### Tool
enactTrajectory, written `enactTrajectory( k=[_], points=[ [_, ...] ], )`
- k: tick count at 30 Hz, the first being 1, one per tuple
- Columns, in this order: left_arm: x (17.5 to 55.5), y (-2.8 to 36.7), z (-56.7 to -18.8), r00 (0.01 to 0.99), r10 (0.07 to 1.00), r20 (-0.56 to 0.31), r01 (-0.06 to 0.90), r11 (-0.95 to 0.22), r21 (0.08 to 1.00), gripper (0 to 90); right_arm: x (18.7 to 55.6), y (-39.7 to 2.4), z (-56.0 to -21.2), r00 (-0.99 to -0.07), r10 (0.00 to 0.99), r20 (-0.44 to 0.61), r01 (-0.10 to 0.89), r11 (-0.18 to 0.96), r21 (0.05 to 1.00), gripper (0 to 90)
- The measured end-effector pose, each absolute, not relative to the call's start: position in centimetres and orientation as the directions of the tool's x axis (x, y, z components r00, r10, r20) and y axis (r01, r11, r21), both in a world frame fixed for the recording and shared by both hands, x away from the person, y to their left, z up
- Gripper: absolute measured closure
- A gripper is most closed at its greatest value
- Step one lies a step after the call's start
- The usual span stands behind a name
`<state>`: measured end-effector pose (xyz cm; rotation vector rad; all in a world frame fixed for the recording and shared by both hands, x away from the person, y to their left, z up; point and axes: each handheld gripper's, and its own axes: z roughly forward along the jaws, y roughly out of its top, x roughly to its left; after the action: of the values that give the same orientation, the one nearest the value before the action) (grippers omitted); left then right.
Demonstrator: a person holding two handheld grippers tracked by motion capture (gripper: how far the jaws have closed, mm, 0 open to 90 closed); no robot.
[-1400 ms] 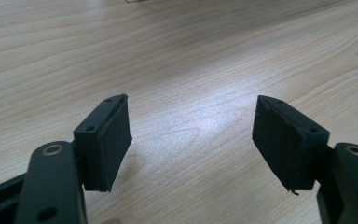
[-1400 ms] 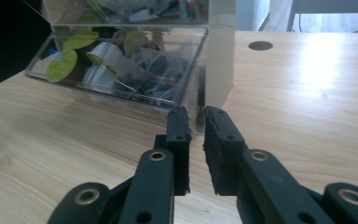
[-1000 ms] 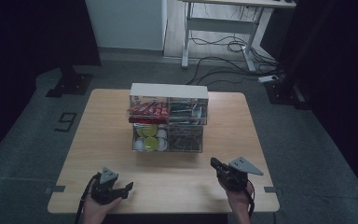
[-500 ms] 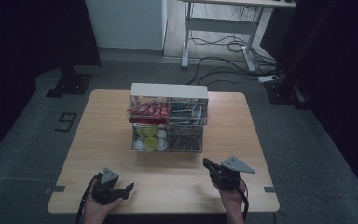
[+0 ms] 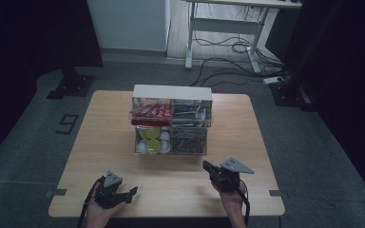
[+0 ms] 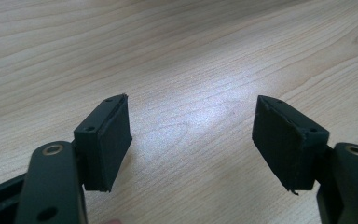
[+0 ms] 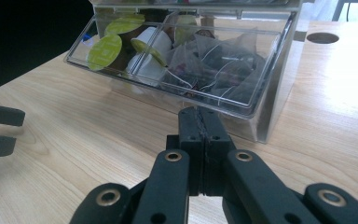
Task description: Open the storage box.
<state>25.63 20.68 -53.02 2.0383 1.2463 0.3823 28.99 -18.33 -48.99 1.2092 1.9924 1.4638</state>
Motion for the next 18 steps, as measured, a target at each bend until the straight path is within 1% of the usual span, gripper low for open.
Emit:
enactTrajectory(
  k=[18],
  points=[
    [25.6,20.6,-53.2,0.492,0.864,-0.11,0.661,-0.289,0.693,28.3,30.3,-16.9,-49.6,-0.571,0.8,0.184,0.426,0.097,0.899,88.6]
  ],
)
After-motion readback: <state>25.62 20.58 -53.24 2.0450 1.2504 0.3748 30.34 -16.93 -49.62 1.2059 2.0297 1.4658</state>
